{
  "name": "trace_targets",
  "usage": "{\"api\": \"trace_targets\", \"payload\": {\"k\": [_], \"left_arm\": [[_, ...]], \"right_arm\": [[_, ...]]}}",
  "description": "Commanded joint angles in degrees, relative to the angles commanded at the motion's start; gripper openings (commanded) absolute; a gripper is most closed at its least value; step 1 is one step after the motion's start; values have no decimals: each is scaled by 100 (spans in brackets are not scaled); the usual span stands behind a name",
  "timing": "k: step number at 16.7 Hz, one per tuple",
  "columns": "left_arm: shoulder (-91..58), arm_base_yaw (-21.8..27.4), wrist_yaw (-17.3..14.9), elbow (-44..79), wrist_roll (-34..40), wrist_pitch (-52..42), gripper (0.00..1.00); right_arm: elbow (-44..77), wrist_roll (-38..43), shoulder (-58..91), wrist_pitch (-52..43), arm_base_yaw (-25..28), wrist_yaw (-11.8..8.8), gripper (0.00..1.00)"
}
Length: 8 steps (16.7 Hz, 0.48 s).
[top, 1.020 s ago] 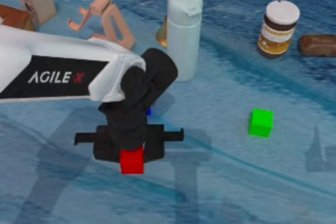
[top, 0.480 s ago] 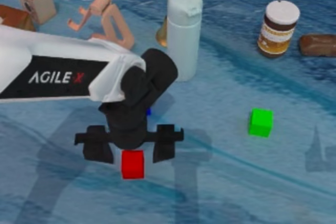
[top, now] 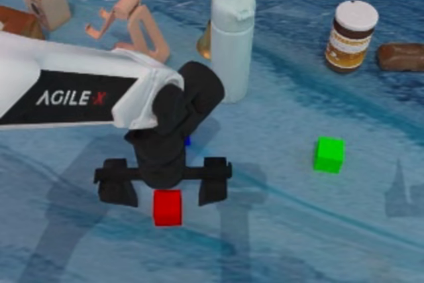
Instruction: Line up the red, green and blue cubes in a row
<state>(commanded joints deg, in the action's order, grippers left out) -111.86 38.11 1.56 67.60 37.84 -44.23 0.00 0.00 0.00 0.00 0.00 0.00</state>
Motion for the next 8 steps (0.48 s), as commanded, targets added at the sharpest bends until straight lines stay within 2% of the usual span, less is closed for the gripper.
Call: {"api": "trace_targets", "payload": {"k": [3, 8], "left_arm": [[85, 12, 1, 161, 1, -237, 100], [518, -52, 4, 745, 52, -1306, 100]], "right_arm": [[0, 0, 0, 0, 0, 0, 100], [0, 0, 0, 0, 0, 0, 100]]}}
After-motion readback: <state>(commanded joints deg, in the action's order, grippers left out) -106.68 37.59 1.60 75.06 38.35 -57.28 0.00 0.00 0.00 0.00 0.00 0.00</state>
